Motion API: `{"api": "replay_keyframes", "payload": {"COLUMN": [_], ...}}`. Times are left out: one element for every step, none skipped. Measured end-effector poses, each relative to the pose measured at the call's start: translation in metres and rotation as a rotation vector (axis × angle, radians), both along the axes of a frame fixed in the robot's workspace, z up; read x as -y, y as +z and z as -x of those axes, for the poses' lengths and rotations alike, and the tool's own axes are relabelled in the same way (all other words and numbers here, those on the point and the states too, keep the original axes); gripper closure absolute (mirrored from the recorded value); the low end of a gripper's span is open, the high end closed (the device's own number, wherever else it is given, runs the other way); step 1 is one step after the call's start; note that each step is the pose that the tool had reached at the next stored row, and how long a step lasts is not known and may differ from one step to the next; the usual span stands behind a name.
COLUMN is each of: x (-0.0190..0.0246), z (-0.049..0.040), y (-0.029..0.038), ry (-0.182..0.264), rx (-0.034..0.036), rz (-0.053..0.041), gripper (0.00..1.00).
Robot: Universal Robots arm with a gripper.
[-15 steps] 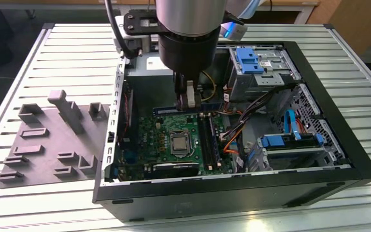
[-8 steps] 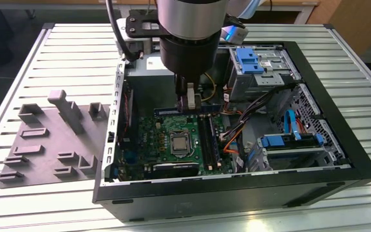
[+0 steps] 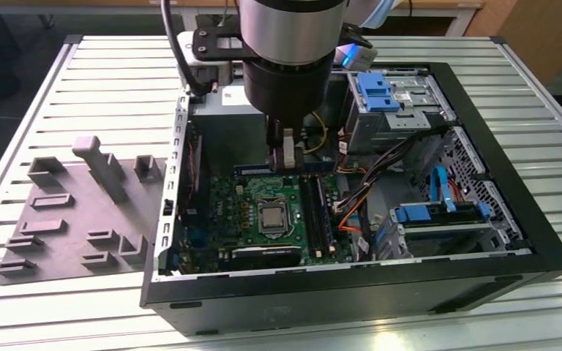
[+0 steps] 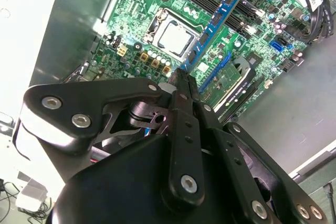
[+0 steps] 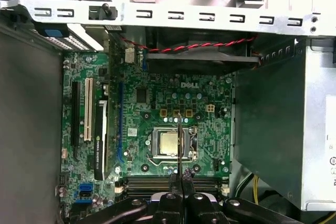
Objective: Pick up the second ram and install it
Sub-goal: 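Pick up the second ram and move it above second insertion slot, then insert the second ram into the second slot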
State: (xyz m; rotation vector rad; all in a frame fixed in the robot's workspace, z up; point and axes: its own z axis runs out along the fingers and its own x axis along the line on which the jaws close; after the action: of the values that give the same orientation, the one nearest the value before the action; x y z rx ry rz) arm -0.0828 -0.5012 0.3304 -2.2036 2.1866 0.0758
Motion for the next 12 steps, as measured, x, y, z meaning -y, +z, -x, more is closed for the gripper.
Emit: {"api": "replay_keyframes", "payload": {"x": [0.0000, 0.0000, 0.0000, 0.0000, 0.0000, 0.0000, 0.0000, 0.0000, 0.0000, 0.0000, 0.0000, 0.0000], "z": [0.0000, 0.0000, 0.0000, 0.0000, 0.0000, 0.0000, 0.0000, 0.0000, 0.0000, 0.0000, 0.0000, 0.0000], "y": [-0.0002, -0.0003, -0.0004, -0.0005, -0.0005, -0.0006, -0.0006, -0.0006, -0.0006, -0.0006, -0.0006, -0.0006], "ry": [0.000, 0.000, 0.000, 0.000, 0.000, 0.000, 0.000, 0.000, 0.000, 0.000, 0.000, 0.000], "rx": [0.0000, 0.0000, 0.0000, 0.0000, 0.0000, 0.0000, 0.0000, 0.0000, 0.0000, 0.0000, 0.0000, 0.0000], "rz": [0.0001, 0.0001, 0.0001, 0.0000, 0.0000, 0.0000, 0.0000, 0.0001, 0.0000, 0.0000, 0.0001, 0.0001], "gripper": [0.88, 0.88, 0.88, 0.88, 0.88, 0.88, 0.88, 0.88, 0.88, 0.88, 0.88, 0.88]}}
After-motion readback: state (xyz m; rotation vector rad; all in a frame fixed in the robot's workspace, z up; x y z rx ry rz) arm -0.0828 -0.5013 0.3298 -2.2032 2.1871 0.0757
